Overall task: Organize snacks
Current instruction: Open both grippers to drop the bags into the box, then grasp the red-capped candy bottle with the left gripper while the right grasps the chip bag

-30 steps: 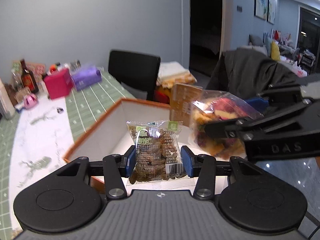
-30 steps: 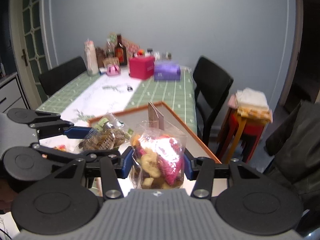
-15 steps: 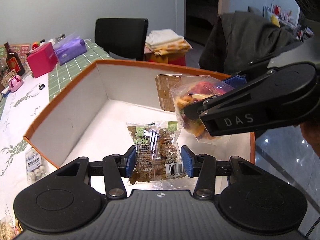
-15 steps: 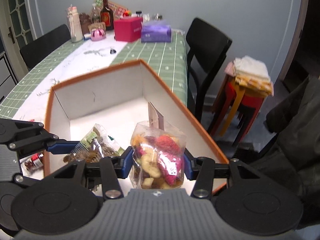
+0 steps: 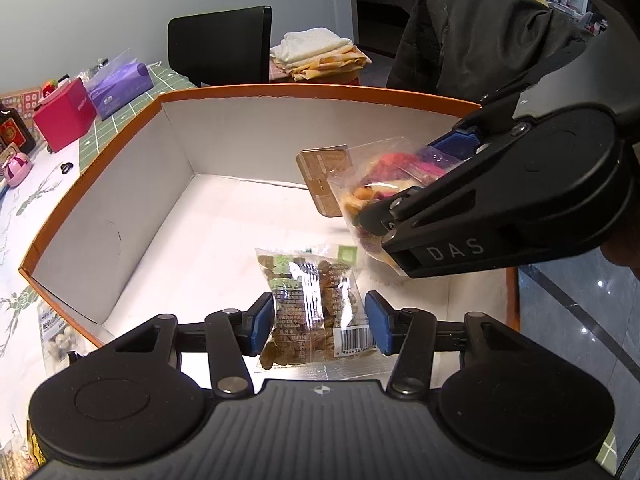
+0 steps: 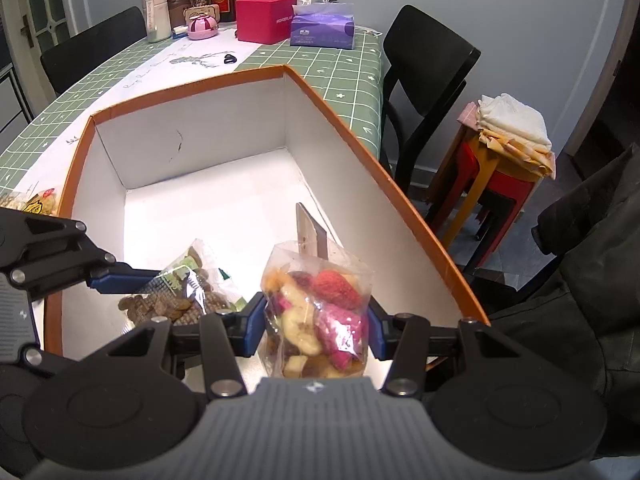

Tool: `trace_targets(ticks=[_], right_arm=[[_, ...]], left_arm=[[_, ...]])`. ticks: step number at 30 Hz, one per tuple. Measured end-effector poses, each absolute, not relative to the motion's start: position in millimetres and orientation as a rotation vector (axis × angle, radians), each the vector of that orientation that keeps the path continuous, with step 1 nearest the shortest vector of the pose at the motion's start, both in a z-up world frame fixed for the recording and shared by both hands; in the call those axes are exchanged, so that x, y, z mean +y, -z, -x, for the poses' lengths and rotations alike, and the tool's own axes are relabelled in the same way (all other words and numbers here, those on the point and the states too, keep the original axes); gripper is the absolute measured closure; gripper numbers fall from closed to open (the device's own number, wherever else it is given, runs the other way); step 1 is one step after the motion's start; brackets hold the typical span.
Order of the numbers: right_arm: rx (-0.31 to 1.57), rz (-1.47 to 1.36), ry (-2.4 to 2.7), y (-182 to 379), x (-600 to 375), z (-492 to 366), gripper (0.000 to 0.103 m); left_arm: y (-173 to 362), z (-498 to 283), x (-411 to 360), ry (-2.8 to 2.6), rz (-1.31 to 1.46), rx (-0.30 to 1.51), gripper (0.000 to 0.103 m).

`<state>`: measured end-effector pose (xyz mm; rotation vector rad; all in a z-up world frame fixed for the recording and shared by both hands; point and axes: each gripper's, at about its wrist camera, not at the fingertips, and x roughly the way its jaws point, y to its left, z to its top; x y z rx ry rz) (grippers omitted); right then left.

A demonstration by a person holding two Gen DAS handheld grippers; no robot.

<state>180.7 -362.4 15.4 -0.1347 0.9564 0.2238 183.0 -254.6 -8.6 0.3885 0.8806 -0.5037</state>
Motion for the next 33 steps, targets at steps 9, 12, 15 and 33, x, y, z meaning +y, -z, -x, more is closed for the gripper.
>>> trace_targets(ticks=[9, 12, 15, 33], right_arm=[[0.928, 0.113, -0.210, -22.0, -364.1, -177.9, 0.049], [0.904, 0.086, -0.205, -31.4, -365.5, -175.0, 0.049], [0.876, 0.068, -0.199, -42.2, -364.8, -170.6, 0.049], [0.647, -0.064, -0.252, -96.5, -329.3, -95.4, 0.046]], left_arm=[[-8.8, -178.0, -245.2, 0.504, -0.343, 0.828, 0.035], [-15.5, -176.1, -239.7, 0.505, -0.320, 0.813, 0.035], [-23.6, -173.6, -233.5, 0.505, -0.305, 0.793, 0.035], [-58.2, -145.3, -101.7, 0.406, -0.008, 0.672, 0.032]])
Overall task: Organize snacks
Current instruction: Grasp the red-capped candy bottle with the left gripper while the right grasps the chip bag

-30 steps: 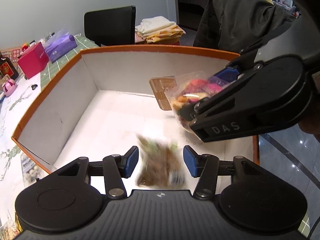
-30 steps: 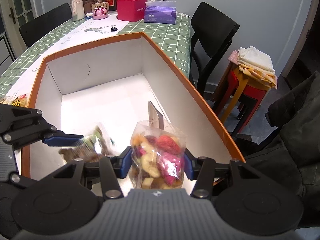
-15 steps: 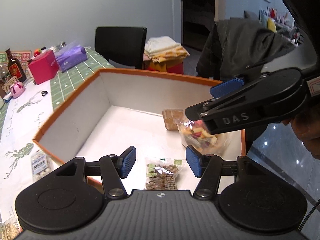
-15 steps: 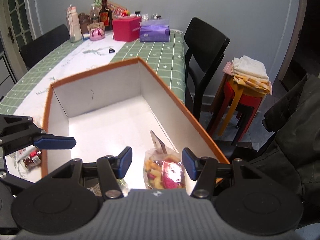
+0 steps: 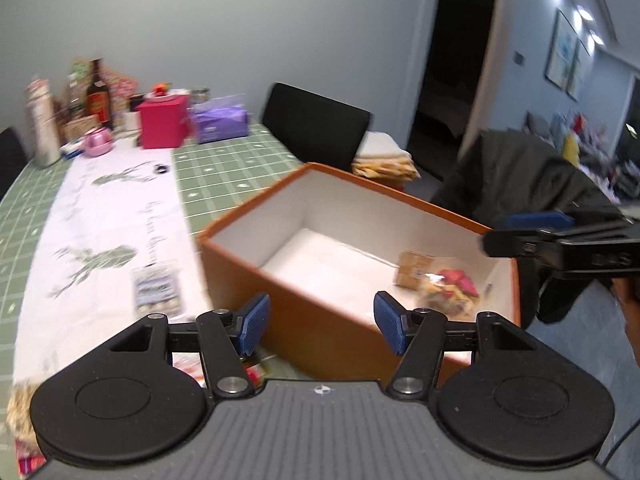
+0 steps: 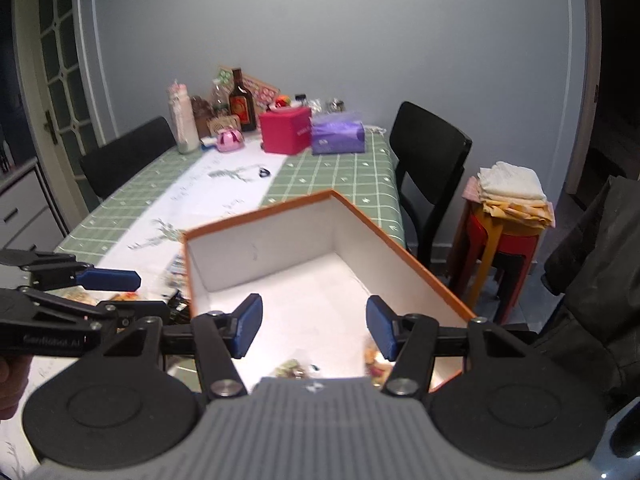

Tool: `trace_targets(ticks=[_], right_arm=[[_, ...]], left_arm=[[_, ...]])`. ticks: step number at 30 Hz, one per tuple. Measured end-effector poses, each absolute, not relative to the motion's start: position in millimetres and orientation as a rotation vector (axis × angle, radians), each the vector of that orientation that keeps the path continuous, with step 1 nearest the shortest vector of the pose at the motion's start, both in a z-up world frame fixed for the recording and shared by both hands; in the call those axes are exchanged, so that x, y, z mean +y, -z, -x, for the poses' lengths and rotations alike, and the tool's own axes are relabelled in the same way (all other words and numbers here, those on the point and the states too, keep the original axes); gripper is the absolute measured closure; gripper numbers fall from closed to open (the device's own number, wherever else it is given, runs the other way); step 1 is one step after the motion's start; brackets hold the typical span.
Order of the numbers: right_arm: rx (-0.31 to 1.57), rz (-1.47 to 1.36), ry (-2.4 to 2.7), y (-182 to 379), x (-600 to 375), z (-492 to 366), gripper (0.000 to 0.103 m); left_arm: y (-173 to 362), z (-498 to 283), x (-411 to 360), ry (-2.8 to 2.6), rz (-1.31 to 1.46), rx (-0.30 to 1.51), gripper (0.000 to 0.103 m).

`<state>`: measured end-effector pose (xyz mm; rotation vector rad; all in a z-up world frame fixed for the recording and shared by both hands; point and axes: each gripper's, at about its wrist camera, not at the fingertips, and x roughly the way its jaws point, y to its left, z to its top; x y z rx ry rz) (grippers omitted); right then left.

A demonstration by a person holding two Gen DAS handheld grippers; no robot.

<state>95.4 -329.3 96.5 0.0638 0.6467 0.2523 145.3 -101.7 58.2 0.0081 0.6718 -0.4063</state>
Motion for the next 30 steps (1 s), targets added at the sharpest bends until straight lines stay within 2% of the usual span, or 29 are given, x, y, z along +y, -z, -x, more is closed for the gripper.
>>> trace_targets(ticks=[7, 17, 24, 30], right_arm=[[0.597, -0.121, -0.285, -88.2, -301.5, -61.9, 0.046], [0.570, -0.115, -0.268, -59.9, -268.4, -15.5, 0.044], [0.622, -0.136, -0.226, -26.8, -261.5, 10.0, 0.043], [0.658, -0.150, -0.157, -0.4, -263.1, 25.8, 0.043]], left_arm=[[-41.7, -116.9, -50.2, 0.307, 0.043, 0.628, 0.029], [-1.0, -96.3, 15.0, 0.192, 0.204, 0.698, 0.029], [17.2, -86.5, 24.5, 0.177, 0.172, 0.719, 0.029], [16.6, -88.8, -8.2, 0.274, 0.049, 0.672, 0.029]])
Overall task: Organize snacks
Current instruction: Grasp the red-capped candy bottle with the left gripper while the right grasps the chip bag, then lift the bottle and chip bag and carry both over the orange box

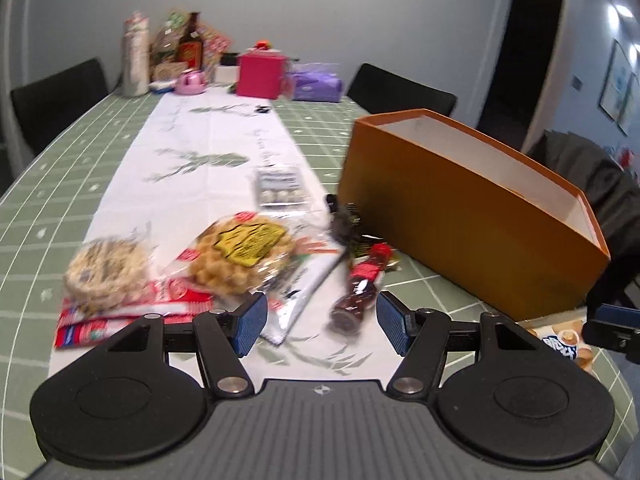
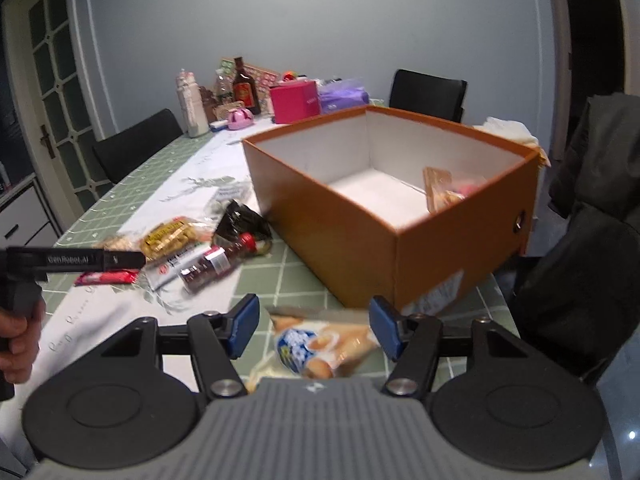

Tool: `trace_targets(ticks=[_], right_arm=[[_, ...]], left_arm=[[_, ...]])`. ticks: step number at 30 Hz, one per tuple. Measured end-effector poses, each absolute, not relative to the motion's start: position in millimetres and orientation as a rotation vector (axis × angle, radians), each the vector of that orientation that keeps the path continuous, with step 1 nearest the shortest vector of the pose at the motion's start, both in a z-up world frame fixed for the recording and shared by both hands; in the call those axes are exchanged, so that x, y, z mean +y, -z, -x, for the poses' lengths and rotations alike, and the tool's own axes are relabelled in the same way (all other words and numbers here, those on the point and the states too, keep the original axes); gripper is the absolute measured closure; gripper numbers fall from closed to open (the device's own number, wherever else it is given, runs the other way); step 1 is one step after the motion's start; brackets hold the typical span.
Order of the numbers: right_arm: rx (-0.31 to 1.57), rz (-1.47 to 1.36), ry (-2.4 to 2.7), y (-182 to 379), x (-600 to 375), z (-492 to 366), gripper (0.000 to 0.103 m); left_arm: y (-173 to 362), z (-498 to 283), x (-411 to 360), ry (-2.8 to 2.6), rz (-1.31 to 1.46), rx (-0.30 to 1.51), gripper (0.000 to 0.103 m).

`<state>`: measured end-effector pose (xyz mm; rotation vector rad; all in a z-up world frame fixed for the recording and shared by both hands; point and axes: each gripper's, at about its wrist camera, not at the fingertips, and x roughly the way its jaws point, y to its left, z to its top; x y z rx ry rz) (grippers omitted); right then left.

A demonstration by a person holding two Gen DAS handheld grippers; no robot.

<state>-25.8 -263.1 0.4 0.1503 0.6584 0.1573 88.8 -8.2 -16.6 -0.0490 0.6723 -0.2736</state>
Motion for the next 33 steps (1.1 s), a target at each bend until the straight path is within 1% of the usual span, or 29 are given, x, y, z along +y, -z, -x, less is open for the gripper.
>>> trace_targets(ticks=[2, 6, 11, 20, 22, 23, 24, 26, 27, 30, 32, 33], right_arm=[[0.672, -0.168, -0.145, 6.1, -267.6, 28.6, 0.042], [0.687, -0.188, -0.122, 14.6, -273.9, 31.9, 0.036], [0.700, -0.257, -0.142, 18.7, -276.6, 31.3, 0.036], [0.742, -0.269, -0.158, 30.4, -269.9, 25.3, 0.036], [0.753, -0.269, -0.162, 32.3, -268.6, 23.7, 0.036], [0.755, -0.267, -0.164, 33.0, -268.2, 23.7, 0.036], [0.756, -0.265, -0.165, 33.2, -268.0, 24.0, 0.036], [0.758, -0.260, -0.166, 33.6, -267.0, 23.6, 0.036], [0.761, -0.258, -0.167, 34.0, -266.5, 23.5, 0.036], [0.770, -0.267, -0.177, 36.2, -267.0, 22.7, 0.037], [0.774, -0.274, -0.187, 36.9, -267.5, 22.0, 0.043], [0.776, -0.277, -0.194, 36.8, -266.8, 21.8, 0.049]], left_arm=[[18.2, -92.8, -19.5, 0.308, 0.012, 0.666, 0.029], [27.8, -105.8, -38.9, 0.339, -0.069, 0.674, 0.029], [38.8, -125.1, -46.5, 0.324, -0.106, 0.699, 0.029], [52.3, -142.2, -57.7, 0.324, -0.155, 0.750, 0.031], [55.9, -145.4, -59.4, 0.324, -0.153, 0.764, 0.035], [57.7, -146.7, -60.0, 0.328, -0.149, 0.772, 0.041], [59.5, -148.0, -60.3, 0.331, -0.145, 0.783, 0.053], [62.5, -148.3, -61.0, 0.334, -0.144, 0.797, 0.064], [62.3, -147.1, -61.2, 0.339, -0.144, 0.797, 0.067], [61.3, -143.3, -62.7, 0.355, -0.151, 0.800, 0.069], [60.8, -140.0, -63.4, 0.363, -0.155, 0.801, 0.069], [60.7, -139.4, -63.6, 0.365, -0.155, 0.801, 0.069]])
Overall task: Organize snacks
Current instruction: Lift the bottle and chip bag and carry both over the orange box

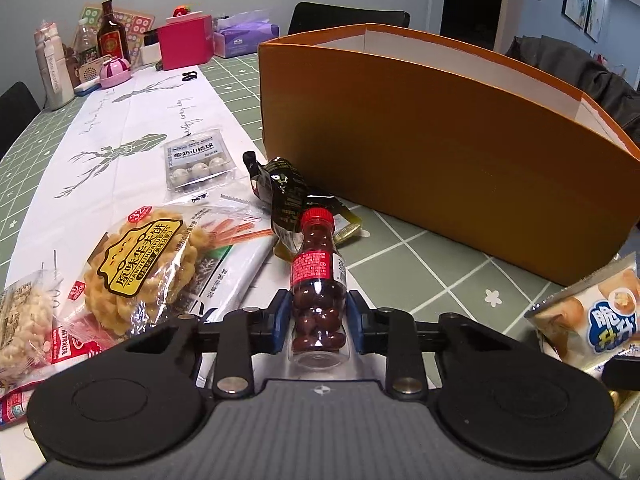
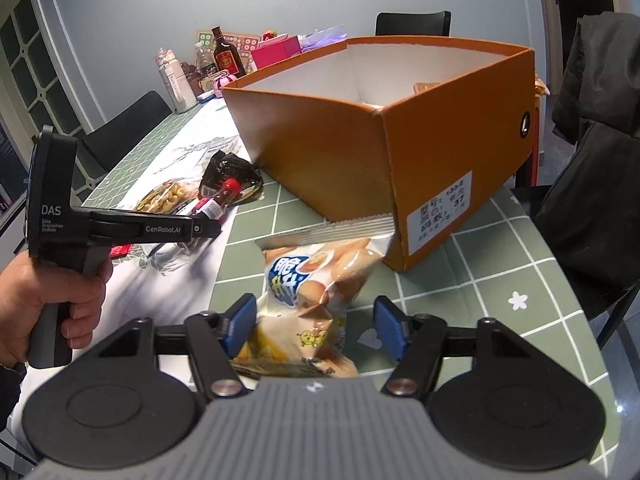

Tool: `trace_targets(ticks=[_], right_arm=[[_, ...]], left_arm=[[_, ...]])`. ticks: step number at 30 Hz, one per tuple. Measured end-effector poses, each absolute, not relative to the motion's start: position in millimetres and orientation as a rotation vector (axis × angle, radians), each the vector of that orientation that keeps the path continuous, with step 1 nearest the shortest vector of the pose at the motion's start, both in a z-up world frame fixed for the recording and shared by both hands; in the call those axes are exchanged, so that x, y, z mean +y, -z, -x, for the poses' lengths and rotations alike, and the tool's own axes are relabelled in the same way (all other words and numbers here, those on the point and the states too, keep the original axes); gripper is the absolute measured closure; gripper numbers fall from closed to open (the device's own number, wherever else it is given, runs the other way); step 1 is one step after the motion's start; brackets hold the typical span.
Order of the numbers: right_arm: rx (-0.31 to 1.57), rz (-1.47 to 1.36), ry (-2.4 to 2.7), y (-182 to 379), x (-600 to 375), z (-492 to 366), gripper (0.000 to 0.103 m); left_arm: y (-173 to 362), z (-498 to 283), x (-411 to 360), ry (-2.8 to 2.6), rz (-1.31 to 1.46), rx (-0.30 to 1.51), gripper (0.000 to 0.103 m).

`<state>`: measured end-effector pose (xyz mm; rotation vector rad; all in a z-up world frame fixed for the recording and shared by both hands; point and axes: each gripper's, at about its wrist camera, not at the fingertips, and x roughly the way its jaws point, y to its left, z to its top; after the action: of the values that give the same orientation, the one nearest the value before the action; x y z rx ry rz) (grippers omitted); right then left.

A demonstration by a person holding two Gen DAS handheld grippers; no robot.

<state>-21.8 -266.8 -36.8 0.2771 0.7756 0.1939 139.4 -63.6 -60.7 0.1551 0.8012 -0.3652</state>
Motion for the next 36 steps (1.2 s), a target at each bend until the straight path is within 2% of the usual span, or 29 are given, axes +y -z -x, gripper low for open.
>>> trace_targets(ticks=[4, 13, 27, 36], right_arm=[[0.774, -0.262, -0.214, 35.2, -260.8, 21.3, 0.064], [0.764, -0.241, -0.232, 30.2, -255.9, 22.5, 0.076], [0.731, -0.214, -0.242, 20.3, -248.6, 31.8, 0.078], [0.726, -0.208, -0.248, 19.3, -245.8, 37.4, 0.078]], left_arm=[[60.3, -133.7, -60.1, 0.376, -0.124, 0.806, 0.069], [47.8, -118.2, -53.1, 0.391, -0.088, 0.770, 0.069], [30.5, -101.6, -43.4, 0.396, -0.076, 0.708, 0.069], [62.0, -96.8, -37.0, 0.353, -0.071, 0.764, 0.068]])
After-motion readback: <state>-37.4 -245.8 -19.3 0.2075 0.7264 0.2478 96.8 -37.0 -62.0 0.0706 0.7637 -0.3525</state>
